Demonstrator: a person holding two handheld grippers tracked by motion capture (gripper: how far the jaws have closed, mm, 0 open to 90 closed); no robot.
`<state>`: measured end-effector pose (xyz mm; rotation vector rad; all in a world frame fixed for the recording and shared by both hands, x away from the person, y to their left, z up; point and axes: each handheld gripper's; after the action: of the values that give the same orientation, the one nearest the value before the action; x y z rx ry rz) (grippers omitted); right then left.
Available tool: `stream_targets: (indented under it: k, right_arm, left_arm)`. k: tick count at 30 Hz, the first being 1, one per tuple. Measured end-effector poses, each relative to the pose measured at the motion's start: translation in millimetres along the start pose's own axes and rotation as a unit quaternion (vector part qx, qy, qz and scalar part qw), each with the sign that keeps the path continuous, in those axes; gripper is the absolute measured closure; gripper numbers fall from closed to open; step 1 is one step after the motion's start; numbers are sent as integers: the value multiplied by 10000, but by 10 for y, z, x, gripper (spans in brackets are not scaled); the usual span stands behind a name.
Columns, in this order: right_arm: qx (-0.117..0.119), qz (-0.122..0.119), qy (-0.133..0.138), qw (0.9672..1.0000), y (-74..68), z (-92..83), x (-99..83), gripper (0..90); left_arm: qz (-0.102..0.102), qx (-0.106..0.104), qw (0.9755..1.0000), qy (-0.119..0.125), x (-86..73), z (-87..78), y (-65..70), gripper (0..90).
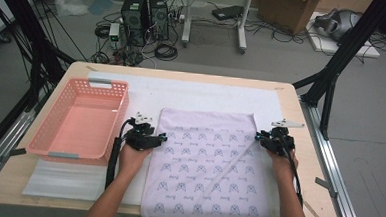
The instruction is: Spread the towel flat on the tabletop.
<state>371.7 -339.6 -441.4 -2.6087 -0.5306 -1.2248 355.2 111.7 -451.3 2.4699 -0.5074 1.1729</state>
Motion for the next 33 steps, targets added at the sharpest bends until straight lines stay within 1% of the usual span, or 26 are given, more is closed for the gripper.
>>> stream_targets:
  k: [1,2,3,4,5,6,8,9,11,12,13,15,16,17,18,19,20,21,22,23,24,25,26,27,32,33]
  right_arm:
    - [40,71,55,10000,12,-44,-1,621]
    - [73,87,78,9999,20,-91,-4,602]
    - [94,61,72,9999,23,-135,-11,581]
    - [171,50,49,9998,23,-174,-22,560]
    - [224,31,12,9997,22,-214,-38,544]
    - [263,17,-41,9996,12,-252,-57,530]
    - [414,-52,-100,9991,3,-302,-107,526]
    - [488,-53,-150,9987,-5,-317,-133,524]
    - [619,-81,-255,9977,-31,-317,-181,524]
    - [665,-121,-307,9972,-48,-304,-200,525]
    - [714,-139,-354,9967,-71,-288,-219,535]
    - [814,-210,-456,9954,-123,-239,-240,555]
    - [712,-312,-425,9961,-159,-235,-241,620]
    - [705,-414,-425,9957,-183,-234,-240,761]
    - [755,-500,-421,9950,-196,-232,-238,872]
    - [701,-503,-429,9953,-218,-232,-236,879]
    - [584,-533,-431,9959,-231,-237,-234,883]
    - [395,-543,-423,9968,-228,-250,-236,884]
    - [254,-484,-385,9978,-208,-265,-249,885]
    - [237,-334,-354,9985,-172,-279,-276,882]
    - [292,-174,-266,9991,-131,-290,-305,848]
    - [253,-78,-252,9993,-122,-308,-324,777]
    - [198,-91,-216,9995,-120,-329,-337,731]
    - [224,-63,-157,9996,-120,-362,-351,710]
    - [395,-123,132,9991,-150,-586,-435,671]
    - [438,-144,127,9989,-169,-636,-451,667]
  left_arm:
    - [41,-36,10000,-29,1,1,19,452]
    - [157,-2,9999,-55,-8,3,62,496]
    - [365,209,9991,-25,-25,6,122,572]
    - [451,184,9988,-49,-29,3,149,677]
    - [296,102,9995,-68,-22,11,152,811]
    - [167,133,9997,-75,-13,16,154,848]
    - [29,204,9998,-43,5,28,134,863]
    - [-18,298,9996,-11,10,33,119,865]
    - [-201,353,9991,72,13,46,70,867]
    - [-251,390,9989,80,19,47,52,866]
    - [-236,485,9985,128,24,48,38,867]
    - [-383,471,9981,117,28,49,-7,867]
    - [-437,436,9980,125,27,50,-18,866]
    - [-431,404,9982,141,24,47,-17,866]
    - [-379,368,9985,158,23,40,-11,849]
    - [-334,351,9987,145,22,27,-3,796]
    - [-377,304,9987,130,16,13,1,702]
    - [-418,221,9988,140,5,-4,6,618]
    - [-345,136,9993,70,1,-27,12,586]
    - [-255,80,9996,14,0,-49,30,554]
    - [-183,31,9998,12,-3,-79,53,531]
    - [-145,-30,9998,89,-10,-117,73,527]
    - [-125,-75,9998,155,-16,-156,86,528]
    - [-96,-122,9997,183,-22,-186,95,528]
    - [0,-329,9992,207,-141,-323,122,526]
    - [53,-334,9992,190,-173,-352,132,527]
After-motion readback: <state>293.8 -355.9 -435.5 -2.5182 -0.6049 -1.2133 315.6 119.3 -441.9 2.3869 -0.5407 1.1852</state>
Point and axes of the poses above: each handheld gripper's, and its own axes: z roughly forward along the jaws, x roughly out of its top, y roughly to its right
